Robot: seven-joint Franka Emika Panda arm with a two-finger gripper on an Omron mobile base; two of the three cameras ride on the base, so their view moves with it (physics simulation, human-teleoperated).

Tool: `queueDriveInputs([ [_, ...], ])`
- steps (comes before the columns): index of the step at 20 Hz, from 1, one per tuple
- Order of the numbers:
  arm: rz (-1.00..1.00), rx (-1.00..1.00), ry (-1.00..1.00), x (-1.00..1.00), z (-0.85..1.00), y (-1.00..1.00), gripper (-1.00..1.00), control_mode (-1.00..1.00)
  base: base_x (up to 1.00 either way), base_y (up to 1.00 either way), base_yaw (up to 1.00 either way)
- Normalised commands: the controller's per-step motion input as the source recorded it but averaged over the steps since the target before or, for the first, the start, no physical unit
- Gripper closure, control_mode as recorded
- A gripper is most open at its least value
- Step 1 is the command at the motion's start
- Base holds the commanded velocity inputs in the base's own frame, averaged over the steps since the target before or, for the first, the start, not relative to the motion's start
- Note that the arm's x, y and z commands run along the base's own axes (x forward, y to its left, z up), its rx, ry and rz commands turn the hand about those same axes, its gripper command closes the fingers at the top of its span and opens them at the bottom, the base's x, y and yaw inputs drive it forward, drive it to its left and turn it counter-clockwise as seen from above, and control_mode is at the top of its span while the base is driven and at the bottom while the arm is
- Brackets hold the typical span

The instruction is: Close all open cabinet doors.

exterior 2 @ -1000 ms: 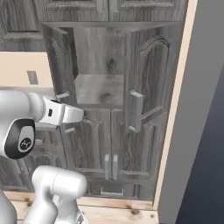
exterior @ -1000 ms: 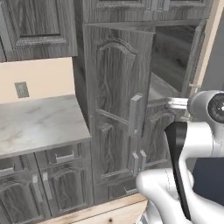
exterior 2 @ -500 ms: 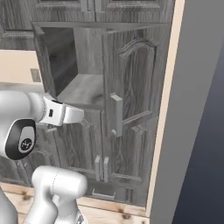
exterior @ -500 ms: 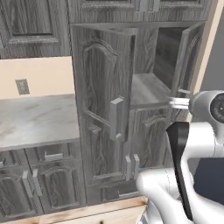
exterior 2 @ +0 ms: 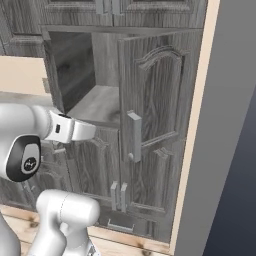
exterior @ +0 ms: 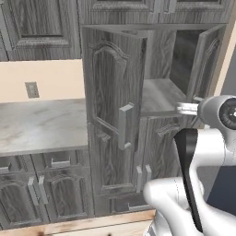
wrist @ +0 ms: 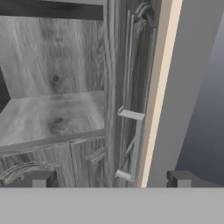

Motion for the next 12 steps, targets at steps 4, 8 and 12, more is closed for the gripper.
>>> queueDriveInputs([
  [4,0.0,0.0,0.0,0.0,0.0,0.0,-1.0,1.0,0.0,-0.07,0.0],
  [8,0.06,0.0,-0.12,-0.21,-0.03,-0.49,-1.0,-1.0,0.0,0.0,0.0],
  [12,0.23,0.0,-0.18,0.0,0.0,-0.71,-1.0,-1.0,0.0,0.0,0.0],
])
